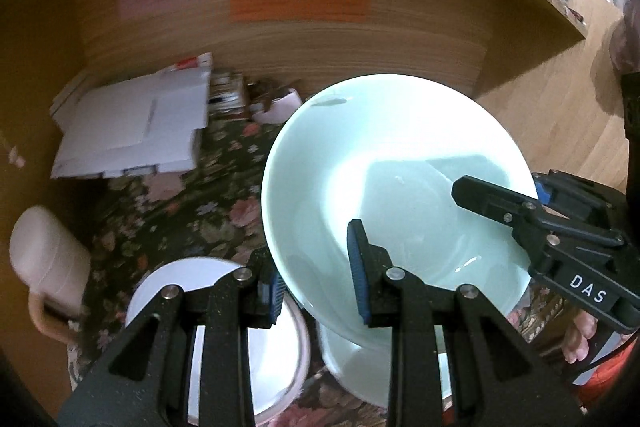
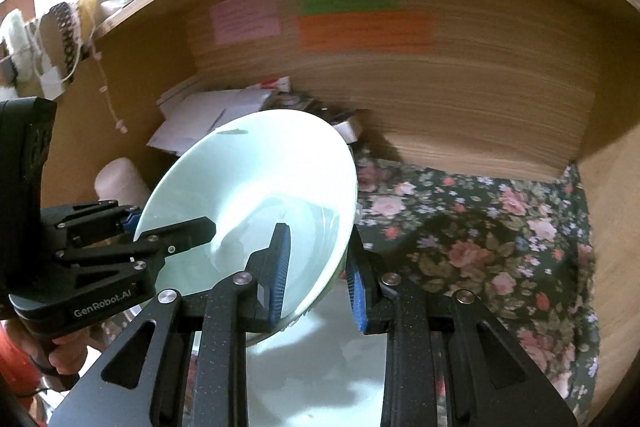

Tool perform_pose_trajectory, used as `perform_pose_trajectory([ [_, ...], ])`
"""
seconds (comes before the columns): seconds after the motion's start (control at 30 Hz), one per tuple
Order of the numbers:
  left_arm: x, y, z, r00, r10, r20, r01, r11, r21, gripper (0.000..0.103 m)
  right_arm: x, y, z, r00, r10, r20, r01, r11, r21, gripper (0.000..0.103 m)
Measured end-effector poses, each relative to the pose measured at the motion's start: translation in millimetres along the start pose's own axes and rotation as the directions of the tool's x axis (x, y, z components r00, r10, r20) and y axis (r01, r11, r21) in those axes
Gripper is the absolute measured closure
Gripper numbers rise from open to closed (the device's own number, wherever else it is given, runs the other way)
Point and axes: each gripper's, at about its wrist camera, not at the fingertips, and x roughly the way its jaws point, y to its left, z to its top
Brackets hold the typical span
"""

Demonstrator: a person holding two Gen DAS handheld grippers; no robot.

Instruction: Organize plates and bowls

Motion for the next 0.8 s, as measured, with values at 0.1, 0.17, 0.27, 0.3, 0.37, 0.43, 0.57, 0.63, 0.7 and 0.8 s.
perform_pose_trajectory([
  [0.1,-6.3,13.8,-5.7,1.0,0.021,0.0,-0.021,0.999,-0.025,0.075,7.8,14.7,-0.5,0.999,0.031,-0.009,-0.031,0.999,-0.015,0.079],
  [0.17,-10.5,24.4,-10.8,0.999,0.039,-0.003,-0.039,0.998,-0.043,0.075,14.0,23.7,-0.2,0.998,0.053,-0.017,-0.054,0.998,-0.024,0.079],
  [0.27,-16.6,39.6,-20.2,0.998,0.066,-0.009,-0.066,0.996,-0.066,0.075,24.5,38.6,-1.7,0.995,0.09,-0.034,-0.091,0.995,-0.034,0.079],
  [0.3,-18.2,45.5,-23.4,0.997,0.074,-0.011,-0.074,0.995,-0.073,0.075,27.4,43.4,-2.3,0.994,0.101,-0.041,-0.102,0.994,-0.038,0.079],
  [0.37,-20.8,55.5,-30.0,0.996,0.088,-0.016,-0.089,0.992,-0.087,0.075,32.6,50.6,-3.5,0.992,0.117,-0.052,-0.119,0.992,-0.043,0.079],
  [0.43,-23.8,66.7,-36.7,0.995,0.102,-0.023,-0.103,0.989,-0.104,0.075,40.3,60.0,-5.4,0.988,0.136,-0.07,-0.139,0.989,-0.051,0.079],
  [0.57,-28.2,84.1,-49.8,0.992,0.12,-0.037,-0.124,0.983,-0.135,0.075,50.1,71.0,-8.7,0.982,0.159,-0.1,-0.165,0.985,-0.055,0.079],
  [0.63,-28.0,91.2,-55.9,0.991,0.124,-0.047,-0.13,0.98,-0.148,0.075,54.1,73.9,-10.4,0.98,0.166,-0.111,-0.173,0.983,-0.054,0.079],
  [0.7,-26.0,96.9,-62.0,0.991,0.124,-0.057,-0.132,0.978,-0.159,0.075,58.0,76.1,-12.0,0.977,0.172,-0.123,-0.179,0.983,-0.05,0.079],
  [0.8,-23.7,102.1,-68.4,0.99,0.118,-0.076,-0.13,0.976,-0.172,0.075,64.9,78.0,-16.1,0.974,0.177,-0.143,-0.185,0.982,-0.043,0.079],
])
